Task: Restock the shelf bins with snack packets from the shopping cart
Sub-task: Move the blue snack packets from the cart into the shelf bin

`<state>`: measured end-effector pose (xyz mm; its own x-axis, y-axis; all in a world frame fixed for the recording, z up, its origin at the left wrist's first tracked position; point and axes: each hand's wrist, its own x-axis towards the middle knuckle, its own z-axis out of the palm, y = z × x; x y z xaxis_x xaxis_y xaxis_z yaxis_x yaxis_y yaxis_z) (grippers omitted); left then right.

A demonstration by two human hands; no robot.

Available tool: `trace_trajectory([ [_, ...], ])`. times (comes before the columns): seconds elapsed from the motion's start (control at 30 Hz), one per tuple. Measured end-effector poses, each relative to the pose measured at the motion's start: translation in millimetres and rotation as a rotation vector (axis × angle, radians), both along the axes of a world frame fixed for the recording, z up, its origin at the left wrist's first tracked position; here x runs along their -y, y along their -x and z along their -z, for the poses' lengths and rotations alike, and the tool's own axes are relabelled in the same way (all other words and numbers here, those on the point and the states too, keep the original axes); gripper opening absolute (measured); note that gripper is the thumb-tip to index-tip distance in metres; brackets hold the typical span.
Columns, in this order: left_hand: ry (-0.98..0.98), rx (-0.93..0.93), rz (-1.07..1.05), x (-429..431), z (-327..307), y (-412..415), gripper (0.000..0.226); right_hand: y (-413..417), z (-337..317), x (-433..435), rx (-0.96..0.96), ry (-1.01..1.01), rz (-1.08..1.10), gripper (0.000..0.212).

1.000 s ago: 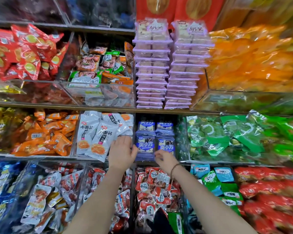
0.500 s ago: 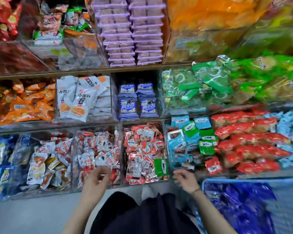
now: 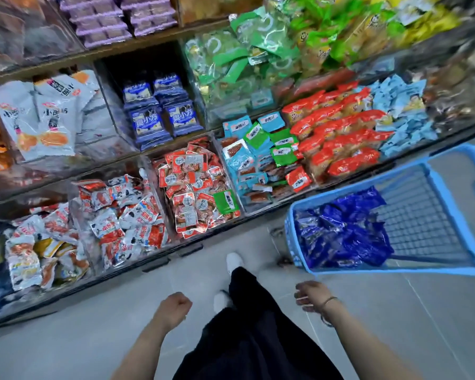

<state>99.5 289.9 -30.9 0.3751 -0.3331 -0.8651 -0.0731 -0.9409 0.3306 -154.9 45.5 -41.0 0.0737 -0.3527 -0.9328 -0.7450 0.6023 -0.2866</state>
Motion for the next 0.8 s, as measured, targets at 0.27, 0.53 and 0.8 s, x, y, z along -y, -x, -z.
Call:
trace_trajectory([
  [0.27, -0.066, -0.047, -0.083, 23.6, 12.2, 51.6, 0.019, 45.6, -11.1, 23.8, 0.020, 0.077, 0.014, 0.013],
  [0.53, 0.062, 0.001, -0.164, 138.8, 9.2, 104.0, 0.015, 98.4, -15.6, 132.9, 0.041, 0.182, -0.104, 0.016],
  [0.8, 0.144, 0.029, -0.255, 238.6, 39.9, 185.8, 0.018, 135.5, 0.5, 241.4, 0.019, 0.284, -0.462, 0.022],
])
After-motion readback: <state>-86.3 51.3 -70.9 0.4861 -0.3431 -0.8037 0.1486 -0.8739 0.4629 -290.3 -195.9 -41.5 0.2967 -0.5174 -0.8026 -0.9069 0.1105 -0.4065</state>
